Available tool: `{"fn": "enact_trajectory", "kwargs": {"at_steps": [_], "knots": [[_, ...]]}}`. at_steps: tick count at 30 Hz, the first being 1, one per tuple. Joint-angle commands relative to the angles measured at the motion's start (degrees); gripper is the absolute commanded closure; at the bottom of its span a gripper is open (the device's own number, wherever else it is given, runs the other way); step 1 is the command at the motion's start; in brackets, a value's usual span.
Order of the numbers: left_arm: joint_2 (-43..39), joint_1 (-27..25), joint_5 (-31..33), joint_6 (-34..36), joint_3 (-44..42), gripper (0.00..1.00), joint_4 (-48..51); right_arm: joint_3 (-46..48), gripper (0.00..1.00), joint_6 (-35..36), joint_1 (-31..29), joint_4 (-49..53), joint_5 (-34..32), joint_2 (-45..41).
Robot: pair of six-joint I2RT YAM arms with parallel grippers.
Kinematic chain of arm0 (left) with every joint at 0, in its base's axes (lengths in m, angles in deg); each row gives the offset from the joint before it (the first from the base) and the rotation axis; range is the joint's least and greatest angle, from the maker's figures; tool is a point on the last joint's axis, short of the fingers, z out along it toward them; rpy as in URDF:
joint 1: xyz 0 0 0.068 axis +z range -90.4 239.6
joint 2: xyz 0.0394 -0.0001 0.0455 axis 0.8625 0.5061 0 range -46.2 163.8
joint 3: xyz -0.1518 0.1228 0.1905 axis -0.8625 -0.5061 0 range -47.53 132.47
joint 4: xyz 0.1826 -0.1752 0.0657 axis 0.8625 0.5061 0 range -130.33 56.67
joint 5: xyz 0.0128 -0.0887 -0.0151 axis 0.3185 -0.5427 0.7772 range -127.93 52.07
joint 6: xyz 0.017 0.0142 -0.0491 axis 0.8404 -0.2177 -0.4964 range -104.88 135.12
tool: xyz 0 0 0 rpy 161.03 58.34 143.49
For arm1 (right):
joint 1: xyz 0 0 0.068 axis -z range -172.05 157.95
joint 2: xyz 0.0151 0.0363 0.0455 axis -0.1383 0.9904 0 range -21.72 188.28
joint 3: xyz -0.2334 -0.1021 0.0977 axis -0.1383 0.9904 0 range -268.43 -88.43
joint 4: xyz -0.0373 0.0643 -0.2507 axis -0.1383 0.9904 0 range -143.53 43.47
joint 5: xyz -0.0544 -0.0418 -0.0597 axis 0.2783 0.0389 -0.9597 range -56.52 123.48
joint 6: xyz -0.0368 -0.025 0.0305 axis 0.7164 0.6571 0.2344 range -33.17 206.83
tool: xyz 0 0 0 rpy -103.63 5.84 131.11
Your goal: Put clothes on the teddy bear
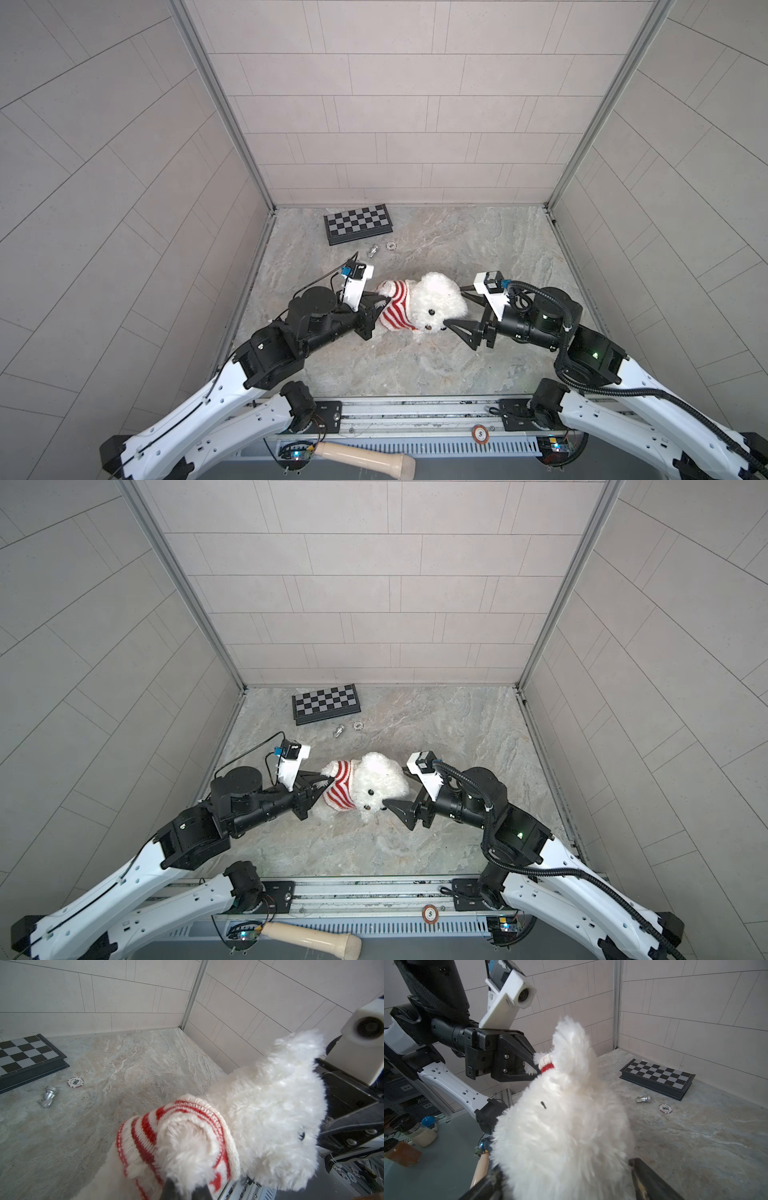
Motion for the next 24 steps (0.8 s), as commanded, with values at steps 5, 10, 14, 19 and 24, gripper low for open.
{"fn": "enact_trajectory", "kwargs": {"at_steps": [5,10,14,19,24], "knots": [[-0.8,0.2,-2.9,2.0,0.5,1.0,-3.6,-0.9,0.36,-1.2,0.5,-4.1,4.6,3.2],[-0.5,0.1,-1.4,1.9,0.5,1.0,-2.5,-0.1,0.61,-1.3,0.6,-5.4,4.1,2.5],[-0.8,0.3,4.3,0.4,-0.1,0.79,-0.2,0.2,0.73,-0.9,0.6,-5.9,4.7,2.2],[-3.2,0.5,4.3,-3.8,-0.8,0.09,4.2,0.6,0.8,-0.4,1.8,-6.1,4.8,1.1],[-9.6,0.5,-1.9,-12.0,-8.2,0.15,1.4,1.2,0.86,-1.0,3.4,-7.5,5.3,1.0]]}}
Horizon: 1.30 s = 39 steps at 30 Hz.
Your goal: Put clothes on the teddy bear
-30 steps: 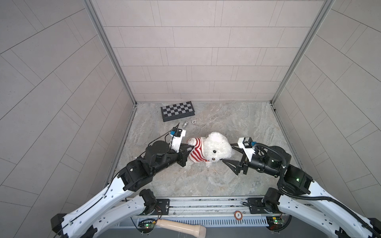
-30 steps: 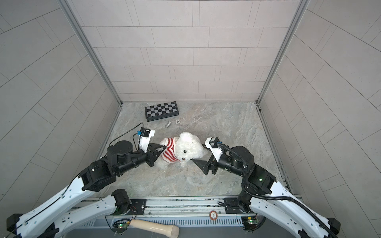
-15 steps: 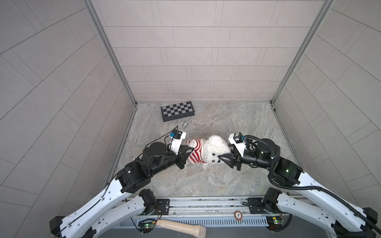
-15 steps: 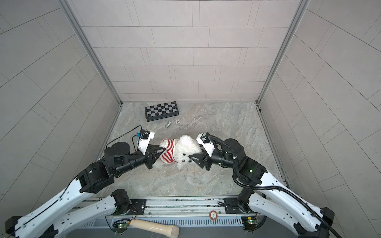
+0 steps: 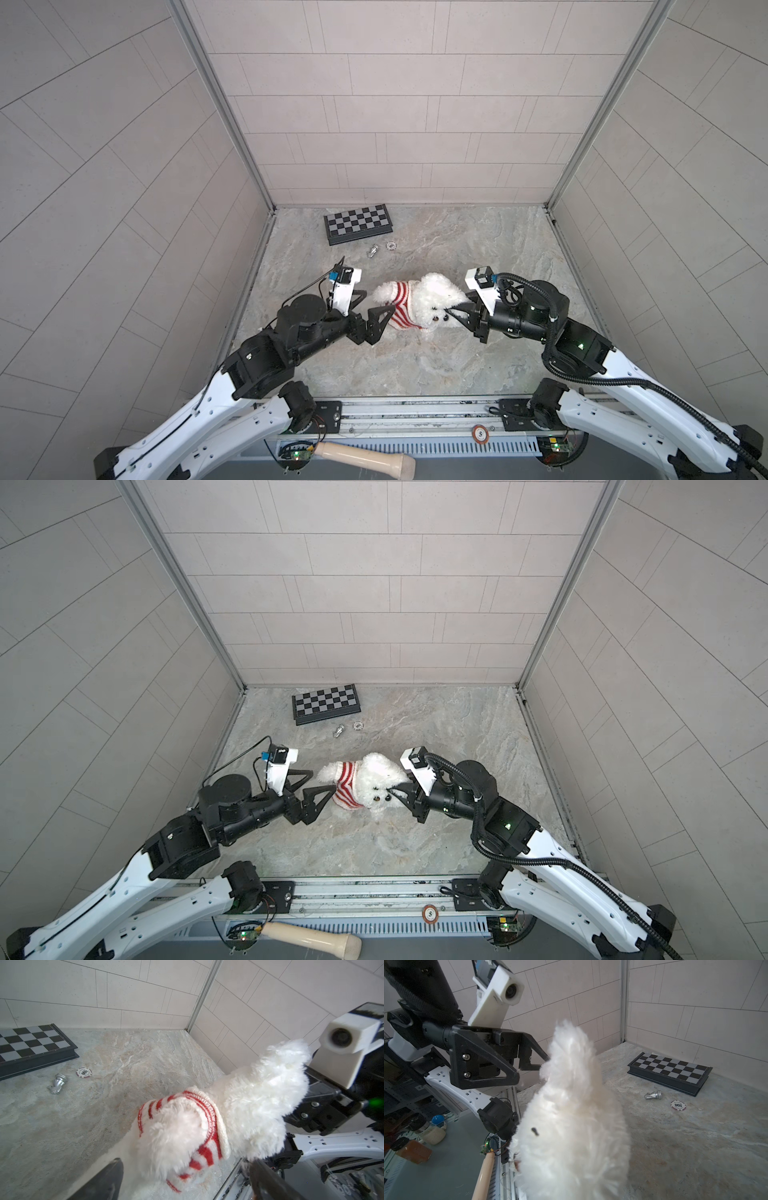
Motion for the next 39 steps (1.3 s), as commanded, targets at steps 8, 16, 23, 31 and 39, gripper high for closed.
{"fn": "enact_trajectory", "kwargs": {"at_steps": [8,16,23,31,39], "knots": [[-3.3,0.1,-7.8,-16.5,-15.4,0.5,-13.2,0.3,0.96,-1.5,1.7,-7.5,1.9,-0.6],[1.9,0.2,-6.6,-16.2,-14.5,0.59,-20.4,0.3,1.0,-2.2,1.7,-7.7,3.0,-0.4],[2.2,0.2,-1.8,-15.9,-14.4,1.0,-17.1,0.3,1.0,-2.1,2.0,-7.6,3.1,-1.2],[2.0,0.1,-1.4,-15.0,-14.5,0.85,-14.3,-0.4,1.0,-2.6,2.6,-7.4,4.1,-2.3],[-6.2,-0.7,-4.4,-4.5,-9.2,0.3,-4.3,-0.9,1.0,0.1,2.7,-3.7,2.9,-0.9]]}}
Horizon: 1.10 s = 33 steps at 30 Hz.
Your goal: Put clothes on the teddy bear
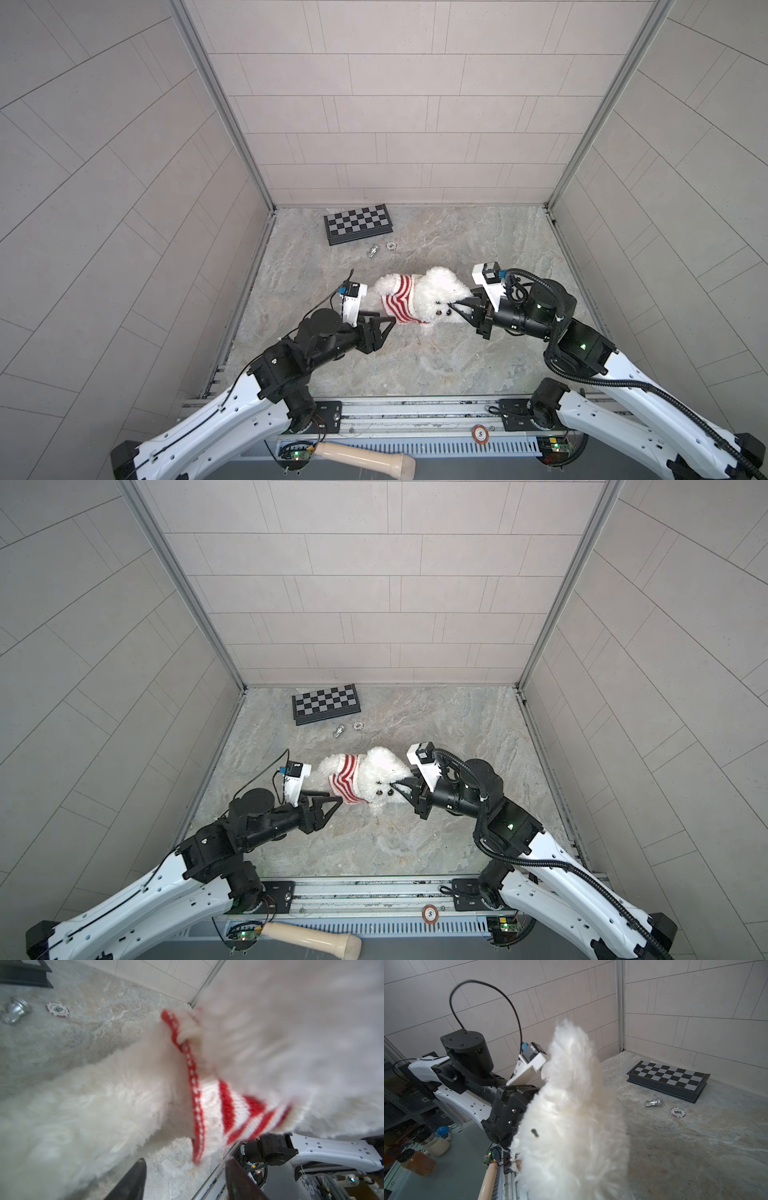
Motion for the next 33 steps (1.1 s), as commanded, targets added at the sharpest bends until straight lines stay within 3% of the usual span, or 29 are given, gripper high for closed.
{"fn": "enact_trajectory", "kwargs": {"at_steps": [1,7,18,24,30,33], "knots": [[-4.2,-0.3,-1.0,6.3,4.9,0.29,5.6,-1.5,1.0,2.4,0.2,-0.9,0.5,0.3],[-0.5,-0.3,6.3,11.1,12.7,0.26,13.7,-2.9,1.0,6.6,0.2,1.9,4.7,3.5],[12.2,-0.2,2.9,17.5,17.8,0.23,13.7,-2.3,1.0,7.1,0.2,1.1,9.8,3.5],[13.7,-0.2,0.3,16.7,17.0,0.38,11.0,-2.6,1.0,7.0,0.2,0.8,9.7,3.6],[12.8,-0.3,0.2,13.9,14.0,0.64,8.3,-2.2,1.0,5.5,0.2,-1.7,7.1,3.5],[12.3,-0.2,1.1,10.9,12.4,0.85,6.2,-2.4,0.94,5.7,0.2,-1.1,4.9,3.9]]}}
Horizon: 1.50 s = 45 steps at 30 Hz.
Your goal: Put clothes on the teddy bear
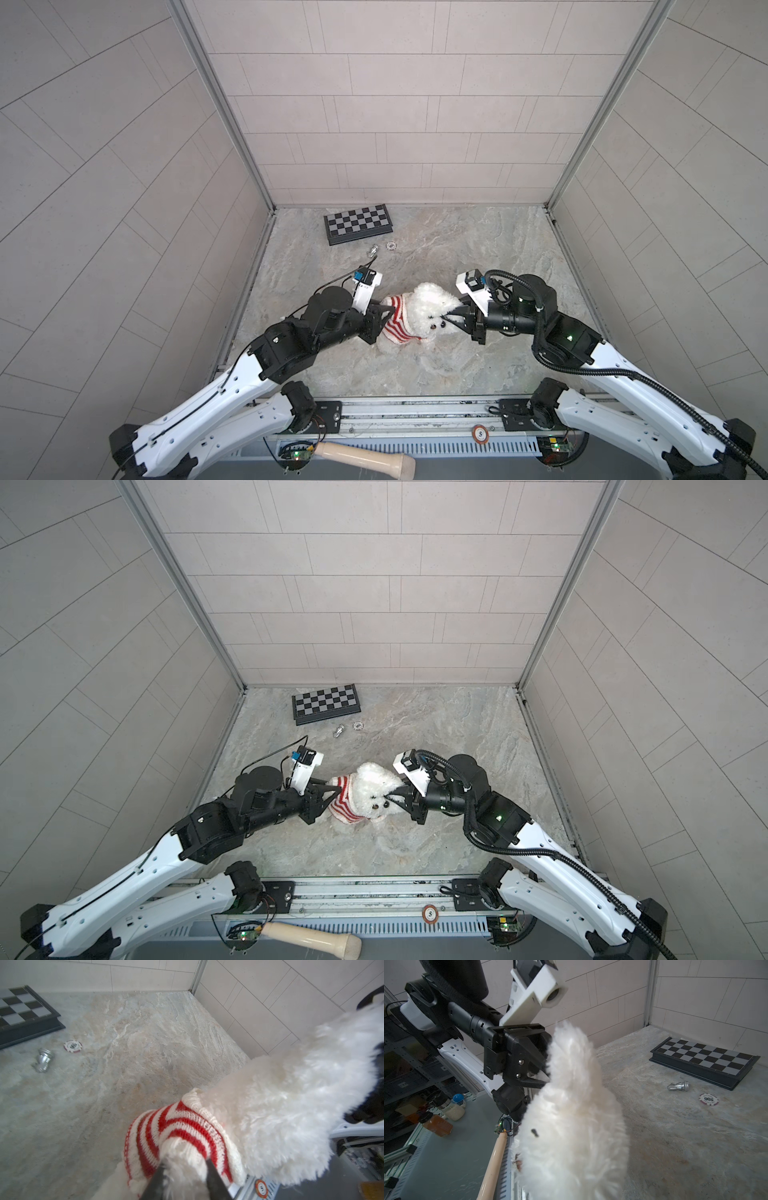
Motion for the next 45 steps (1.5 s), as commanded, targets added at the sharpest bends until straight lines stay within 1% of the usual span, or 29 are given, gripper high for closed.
{"fn": "enact_trajectory", "kwargs": {"at_steps": [1,2,3,4,5,7,9,12,14,16,17,20,23,28,31,35,39,41,43,45], "knots": [[-1.0,-0.2,0.4,-4.3,-2.0,0.91,-3.7,-2.2,0.88,0.7,0.4,-4.2,-1.9,-0.7],[-1.4,-0.2,0.8,-5.4,-2.1,0.95,-4.3,-2.4,0.77,0.8,0.5,-3.9,-2.0,-0.8],[-1.7,-0.2,1.8,-6.5,-2.0,0.98,-4.3,-2.5,0.64,0.9,0.6,-3.7,-2.3,-0.9],[-2.0,0.0,3.7,-7.9,-1.5,1.0,-3.6,-2.6,0.5,1.0,0.6,-3.4,-3.2,-1.0],[-2.0,0.5,6.4,-9.6,-0.5,1.0,-2.0,-2.8,0.39,1.2,0.6,-3.4,-4.0,-1.2],[-1.4,2.6,8.2,-12.7,1.2,1.0,0.7,-2.6,0.28,1.7,0.7,-3.5,-5.1,-1.3],[-0.8,4.4,7.2,-14.9,1.9,1.0,1.0,-2.4,0.23,2.1,0.7,-3.5,-7.0,-1.5],[0.3,5.4,5.5,-18.0,2.1,1.0,-0.9,-1.9,0.21,2.1,0.8,-3.0,-11.6,-2.8],[1.3,5.8,3.2,-20.7,1.5,1.0,-3.9,-1.5,0.2,1.9,0.9,-1.9,-16.0,-4.8],[3.0,6.1,0.6,-23.7,1.0,1.0,-7.3,-1.0,0.18,0.9,1.5,-0.7,-23.6,-7.4],[3.7,6.1,-0.1,-24.9,0.8,1.0,-8.7,-0.8,0.17,0.4,2.2,-0.5,-25.9,-8.4],[6.5,6.2,-4.0,-31.8,-1.5,1.0,-18.4,0.1,0.16,-1.8,4.6,-1.4,-29.7,-9.4],[9.7,6.0,-6.6,-37.9,-2.1,1.0,-26.2,0.9,0.17,-2.8,5.1,-1.9,-32.6,-9.5],[12.7,4.6,-5.8,-49.6,-7.0,1.0,-38.5,3.5,0.15,-2.9,5.2,-2.7,-35.0,-13.3],[13.5,4.4,-3.1,-52.7,-10.2,1.0,-39.2,4.4,0.14,-2.1,5.3,-2.7,-36.9,-12.8],[14.6,3.5,0.9,-54.0,-13.9,1.0,-39.7,4.3,0.14,-1.7,5.6,-3.3,-36.6,-11.0],[16.6,3.1,2.3,-55.2,-17.7,1.0,-42.0,5.0,0.15,-2.3,5.6,-3.8,-35.7,-10.5],[16.8,3.8,2.9,-55.8,-20.4,1.0,-42.0,6.4,0.15,-2.9,5.6,-4.2,-36.0,-10.5],[16.9,5.6,2.3,-56.5,-24.0,1.0,-43.9,7.6,0.15,-3.8,5.6,-4.5,-36.7,-10.5],[16.4,7.1,2.7,-55.5,-26.0,1.0,-43.6,10.1,0.15,-4.9,5.5,-5.0,-36.6,-10.1]]}}
